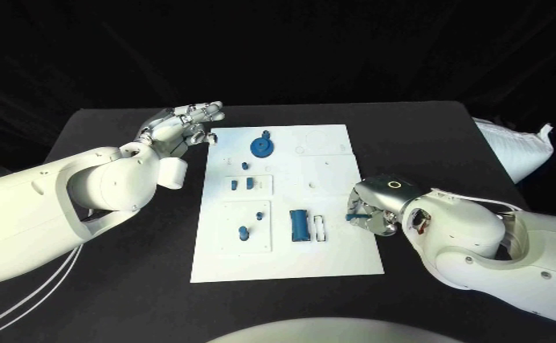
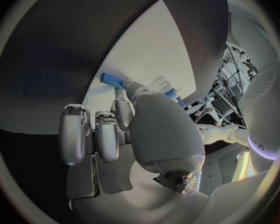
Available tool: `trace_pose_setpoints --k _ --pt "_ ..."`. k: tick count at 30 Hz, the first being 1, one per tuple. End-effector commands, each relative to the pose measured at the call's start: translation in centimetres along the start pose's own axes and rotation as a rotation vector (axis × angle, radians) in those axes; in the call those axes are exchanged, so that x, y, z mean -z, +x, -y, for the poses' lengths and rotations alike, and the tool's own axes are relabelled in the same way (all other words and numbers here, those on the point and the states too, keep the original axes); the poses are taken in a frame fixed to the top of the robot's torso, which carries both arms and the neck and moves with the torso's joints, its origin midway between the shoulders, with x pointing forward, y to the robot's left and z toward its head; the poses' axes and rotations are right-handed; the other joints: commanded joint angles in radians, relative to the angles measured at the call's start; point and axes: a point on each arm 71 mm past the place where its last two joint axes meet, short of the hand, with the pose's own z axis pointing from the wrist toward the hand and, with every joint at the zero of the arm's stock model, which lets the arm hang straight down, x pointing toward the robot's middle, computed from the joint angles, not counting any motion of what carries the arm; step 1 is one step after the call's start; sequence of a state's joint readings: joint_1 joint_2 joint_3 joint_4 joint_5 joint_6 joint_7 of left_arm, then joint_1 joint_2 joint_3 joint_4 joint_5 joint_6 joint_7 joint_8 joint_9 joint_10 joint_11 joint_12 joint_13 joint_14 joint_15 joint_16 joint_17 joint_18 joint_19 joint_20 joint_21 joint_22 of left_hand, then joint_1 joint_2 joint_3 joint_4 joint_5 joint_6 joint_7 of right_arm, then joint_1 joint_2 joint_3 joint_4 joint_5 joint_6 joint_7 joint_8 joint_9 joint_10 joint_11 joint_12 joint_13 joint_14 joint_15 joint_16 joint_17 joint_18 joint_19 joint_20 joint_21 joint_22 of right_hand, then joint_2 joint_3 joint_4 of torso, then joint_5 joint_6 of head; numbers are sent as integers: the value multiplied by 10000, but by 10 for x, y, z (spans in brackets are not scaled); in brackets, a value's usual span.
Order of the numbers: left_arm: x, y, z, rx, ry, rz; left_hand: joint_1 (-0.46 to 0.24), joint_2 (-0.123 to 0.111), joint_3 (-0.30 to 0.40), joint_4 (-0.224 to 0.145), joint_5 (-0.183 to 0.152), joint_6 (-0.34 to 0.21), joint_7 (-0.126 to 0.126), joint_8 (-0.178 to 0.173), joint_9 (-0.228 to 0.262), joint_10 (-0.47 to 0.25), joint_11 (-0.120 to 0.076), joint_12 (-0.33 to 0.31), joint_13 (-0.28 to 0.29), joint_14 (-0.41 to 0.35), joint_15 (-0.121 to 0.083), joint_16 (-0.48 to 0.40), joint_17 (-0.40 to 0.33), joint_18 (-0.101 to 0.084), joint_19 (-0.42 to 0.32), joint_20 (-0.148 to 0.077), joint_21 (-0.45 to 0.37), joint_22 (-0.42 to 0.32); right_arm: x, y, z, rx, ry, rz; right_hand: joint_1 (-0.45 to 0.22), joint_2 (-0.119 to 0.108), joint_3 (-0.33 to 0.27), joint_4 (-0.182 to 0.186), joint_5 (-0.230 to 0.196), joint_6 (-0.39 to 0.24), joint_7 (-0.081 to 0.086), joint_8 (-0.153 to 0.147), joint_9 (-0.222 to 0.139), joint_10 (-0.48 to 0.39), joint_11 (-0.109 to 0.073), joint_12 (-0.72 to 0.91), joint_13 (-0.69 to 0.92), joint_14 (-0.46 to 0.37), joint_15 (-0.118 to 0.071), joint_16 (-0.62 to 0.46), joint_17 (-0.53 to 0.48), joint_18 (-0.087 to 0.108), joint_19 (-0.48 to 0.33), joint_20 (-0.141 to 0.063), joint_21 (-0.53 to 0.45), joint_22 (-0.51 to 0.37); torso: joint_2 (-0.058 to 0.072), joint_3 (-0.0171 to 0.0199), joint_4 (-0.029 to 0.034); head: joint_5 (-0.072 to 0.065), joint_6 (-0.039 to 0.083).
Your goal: Assemble the parts on the task board
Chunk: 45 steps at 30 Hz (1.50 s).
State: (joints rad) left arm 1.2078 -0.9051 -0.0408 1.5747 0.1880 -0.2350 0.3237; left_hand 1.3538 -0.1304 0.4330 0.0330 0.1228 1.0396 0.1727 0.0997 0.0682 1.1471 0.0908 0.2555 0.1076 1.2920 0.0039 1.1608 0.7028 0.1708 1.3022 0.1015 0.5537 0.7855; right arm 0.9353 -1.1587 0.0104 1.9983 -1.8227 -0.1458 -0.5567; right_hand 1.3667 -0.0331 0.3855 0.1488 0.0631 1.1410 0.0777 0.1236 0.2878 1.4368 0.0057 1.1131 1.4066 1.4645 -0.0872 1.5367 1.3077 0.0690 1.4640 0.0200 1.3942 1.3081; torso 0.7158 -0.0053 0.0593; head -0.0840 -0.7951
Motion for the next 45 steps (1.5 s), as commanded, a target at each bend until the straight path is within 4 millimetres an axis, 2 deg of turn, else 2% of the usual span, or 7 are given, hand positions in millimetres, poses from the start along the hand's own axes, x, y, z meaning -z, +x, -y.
trace_pose_setpoints --k 1,11,18,25,28,31,45 --pt "0 3 0 16 56 -222 61 -17 -19 -26 59 -63 -10 56 -5 -53 2 66 12 -80 20 -40 -10 100 -47 9 -63 -11 1 8 3 -1020 421 -135 -221 -128 740 609 -43 390 -199 15 122 202 -267 -79 -889 971 8 36 2221 -135 194 -17 21 161 6 4 17 23 14" --pt "0 3 0 15 60 -221 61 -17 -19 -26 59 -63 -10 56 -5 -53 2 66 12 -80 20 -40 -10 100 -47 9 -63 -11 5 -2 -4 -3016 580 470 -791 -427 843 753 -57 507 -225 -3 174 267 -286 7 -813 986 -4 81 2283 -146 221 -27 66 222 14 -11 18 62 -7" --pt "1 3 0 16 51 -227 61 -17 -19 -26 59 -63 -10 56 -5 -53 2 66 12 -80 20 -40 -10 100 -47 9 -63 -11 3 0 -11 -4206 778 150 -975 -509 811 789 5 560 -244 -1 198 301 -298 67 -770 992 -15 101 2309 -147 226 -36 73 232 4 -20 11 95 -65" --pt "1 4 0 24 40 -253 75 -9 -14 -36 61 -67 -10 59 -5 -64 2 77 12 -91 20 -46 -32 101 -50 9 -68 -13 -2 5 -17 -5261 1017 -396 -1163 -597 742 783 215 601 -258 -7 229 339 -311 156 -704 997 -29 118 2332 -146 229 -49 77 235 2 -13 13 121 -65" --pt "1 4 0 25 33 -260 75 -9 -14 -36 61 -67 -10 59 -5 -64 2 77 12 -91 20 -46 -32 101 -50 9 -68 -13 -4 7 -18 -5459 1065 -680 -1309 -640 647 762 521 633 -268 -9 258 356 -321 185 -673 999 -42 124 2340 -150 236 -57 89 253 9 -15 26 120 -68" --pt "1 4 0 23 29 -254 75 -9 -14 -36 61 -67 -10 59 -5 -64 2 77 12 -91 20 -46 -32 101 -50 9 -68 -13 -7 9 -20 -5603 1092 -850 -1466 -667 496 747 865 663 -276 -12 289 368 -327 199 -648 1000 -43 127 2345 -153 241 -65 99 269 8 -7 -3 161 -64" --pt "1 5 0 32 -1 -286 75 -9 -14 -36 61 -67 -10 59 -5 -64 2 77 12 -91 20 -46 -32 101 -50 9 -68 -13 -16 12 -26 -5590 1055 -998 -1695 -655 66 608 1558 715 -299 -24 381 390 -347 218 -588 1004 -62 141 2364 -158 251 -86 118 301 10 2 0 189 -61"
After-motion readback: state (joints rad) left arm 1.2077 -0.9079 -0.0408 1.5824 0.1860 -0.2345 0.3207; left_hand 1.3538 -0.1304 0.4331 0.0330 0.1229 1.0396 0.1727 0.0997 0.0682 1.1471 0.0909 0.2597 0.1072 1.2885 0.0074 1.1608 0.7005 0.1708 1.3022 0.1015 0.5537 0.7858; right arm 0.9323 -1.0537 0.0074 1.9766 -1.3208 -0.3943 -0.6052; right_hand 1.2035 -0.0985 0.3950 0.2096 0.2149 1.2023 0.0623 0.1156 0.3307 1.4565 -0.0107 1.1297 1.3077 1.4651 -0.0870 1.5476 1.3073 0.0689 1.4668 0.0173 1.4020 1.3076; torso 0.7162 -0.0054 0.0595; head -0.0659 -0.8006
